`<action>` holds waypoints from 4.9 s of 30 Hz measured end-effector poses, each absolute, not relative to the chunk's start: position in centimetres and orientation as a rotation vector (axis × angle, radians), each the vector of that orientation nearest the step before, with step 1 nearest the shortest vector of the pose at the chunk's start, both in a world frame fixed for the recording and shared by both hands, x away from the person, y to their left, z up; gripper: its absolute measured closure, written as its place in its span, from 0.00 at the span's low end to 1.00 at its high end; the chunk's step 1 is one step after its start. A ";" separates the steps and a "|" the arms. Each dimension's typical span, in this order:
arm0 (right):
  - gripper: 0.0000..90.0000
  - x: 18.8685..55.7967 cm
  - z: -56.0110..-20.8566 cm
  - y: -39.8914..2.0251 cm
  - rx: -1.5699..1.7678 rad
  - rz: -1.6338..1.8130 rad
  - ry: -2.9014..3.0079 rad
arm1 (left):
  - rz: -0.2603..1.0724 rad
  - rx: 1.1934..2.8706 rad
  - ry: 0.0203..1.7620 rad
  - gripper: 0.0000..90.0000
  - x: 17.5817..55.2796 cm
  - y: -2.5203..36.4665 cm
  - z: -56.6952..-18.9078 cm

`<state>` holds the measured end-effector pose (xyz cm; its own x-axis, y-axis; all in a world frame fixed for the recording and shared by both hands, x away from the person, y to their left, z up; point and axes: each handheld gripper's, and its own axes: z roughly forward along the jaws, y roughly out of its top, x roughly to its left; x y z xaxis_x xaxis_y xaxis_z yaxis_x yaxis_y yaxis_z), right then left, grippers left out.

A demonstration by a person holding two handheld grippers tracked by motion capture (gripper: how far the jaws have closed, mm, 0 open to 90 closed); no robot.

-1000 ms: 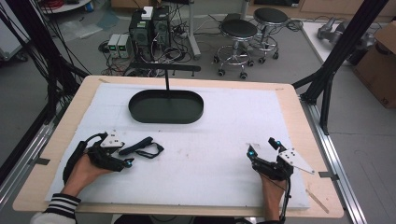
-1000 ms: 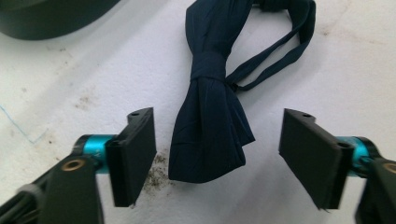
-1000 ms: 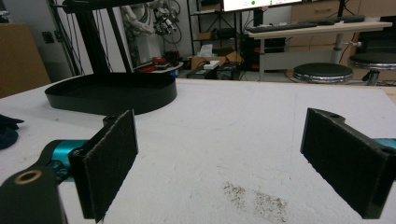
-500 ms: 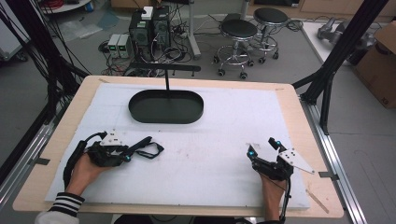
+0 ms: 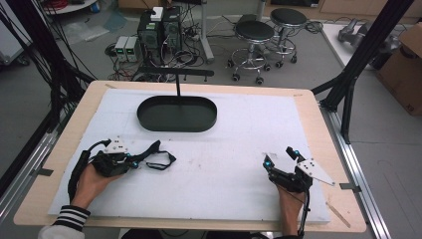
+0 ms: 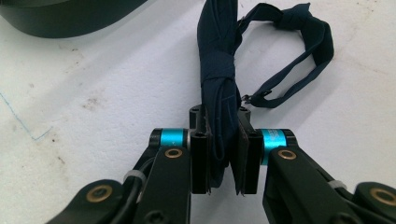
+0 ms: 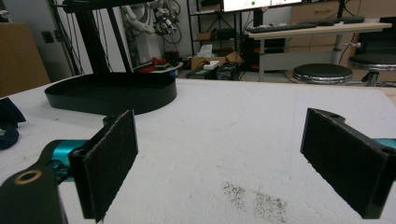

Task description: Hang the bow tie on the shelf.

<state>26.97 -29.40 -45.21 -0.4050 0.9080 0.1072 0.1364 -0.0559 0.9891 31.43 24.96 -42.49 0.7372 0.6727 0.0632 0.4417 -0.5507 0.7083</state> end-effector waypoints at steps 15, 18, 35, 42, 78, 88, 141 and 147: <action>0.11 27.0 -45.2 -29.3 1.141 1.525 1.576 | 0.465 2.147 0.834 0.89 31.2 25.4 -40.8; 0.11 27.0 -45.2 -29.3 1.142 1.523 1.576 | 0.495 2.121 0.815 0.89 31.3 25.4 -39.7; 0.11 27.0 -45.2 -29.3 1.134 1.514 1.584 | 0.575 2.043 0.786 0.89 32.9 25.0 -35.3; 0.11 27.1 -45.2 -29.3 1.136 1.510 1.583 | 0.595 2.025 0.780 0.89 33.9 24.8 -33.7; 0.11 27.3 -45.1 -29.4 1.183 1.495 1.568 | 0.804 1.940 0.795 0.89 41.1 24.2 -27.0; 0.11 27.2 -45.1 -29.3 1.196 1.492 1.559 | 0.813 1.912 0.816 0.89 42.9 24.1 -27.0; 0.11 27.1 -45.2 -29.4 1.187 1.499 1.559 | 0.830 1.723 1.106 0.89 45.1 27.1 -35.2; 0.11 27.1 -45.2 -29.3 1.188 1.499 1.559 | 0.803 1.735 1.111 0.89 45.0 27.1 -35.6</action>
